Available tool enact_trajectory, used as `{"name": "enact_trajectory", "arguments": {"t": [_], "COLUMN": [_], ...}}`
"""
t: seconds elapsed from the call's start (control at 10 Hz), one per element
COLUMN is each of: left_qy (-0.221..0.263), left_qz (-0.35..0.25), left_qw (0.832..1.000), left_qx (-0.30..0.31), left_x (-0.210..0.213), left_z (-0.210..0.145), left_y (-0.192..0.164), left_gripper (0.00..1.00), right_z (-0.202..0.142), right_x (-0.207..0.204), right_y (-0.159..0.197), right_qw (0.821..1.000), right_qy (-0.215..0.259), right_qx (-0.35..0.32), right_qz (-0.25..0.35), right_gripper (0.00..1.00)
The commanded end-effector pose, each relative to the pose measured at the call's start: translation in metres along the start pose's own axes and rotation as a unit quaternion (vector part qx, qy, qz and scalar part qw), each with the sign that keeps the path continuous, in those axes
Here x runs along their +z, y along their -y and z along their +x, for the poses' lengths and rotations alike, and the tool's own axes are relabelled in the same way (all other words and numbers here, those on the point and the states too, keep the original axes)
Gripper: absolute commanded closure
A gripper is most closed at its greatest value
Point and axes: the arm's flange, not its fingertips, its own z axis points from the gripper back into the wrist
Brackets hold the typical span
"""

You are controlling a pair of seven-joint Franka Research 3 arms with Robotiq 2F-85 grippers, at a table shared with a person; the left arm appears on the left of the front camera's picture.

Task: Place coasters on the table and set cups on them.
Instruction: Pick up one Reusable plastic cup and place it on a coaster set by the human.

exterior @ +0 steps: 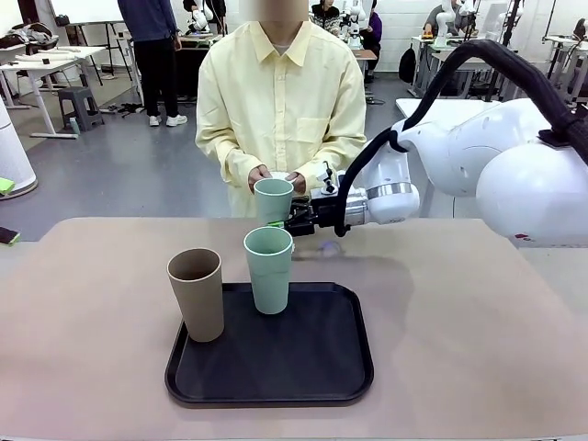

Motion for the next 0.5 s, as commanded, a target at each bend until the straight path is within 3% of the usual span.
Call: {"name": "enact_trajectory", "arguments": {"t": [0.0, 0.4], "left_qy": [-0.002, -0.002], "left_qz": [-0.005, -0.005], "left_qw": [1.0, 1.0], "left_qx": [-0.009, -0.009], "left_x": [0.0007, 0.0007], "left_z": [-0.0012, -0.0012], "left_y": [-0.0007, -0.0007], "left_gripper": [0.0, 0.0], "right_z": [0.0006, -0.0012], "right_x": [-0.0057, -0.0041], "right_y": [0.0121, 0.0123], "right_qw": [1.0, 1.0], "right_qy": [-0.014, -0.017], "right_qx": [-0.009, -0.011], "right_qz": [0.0, -0.003], "right_gripper": [0.16, 0.16]}}
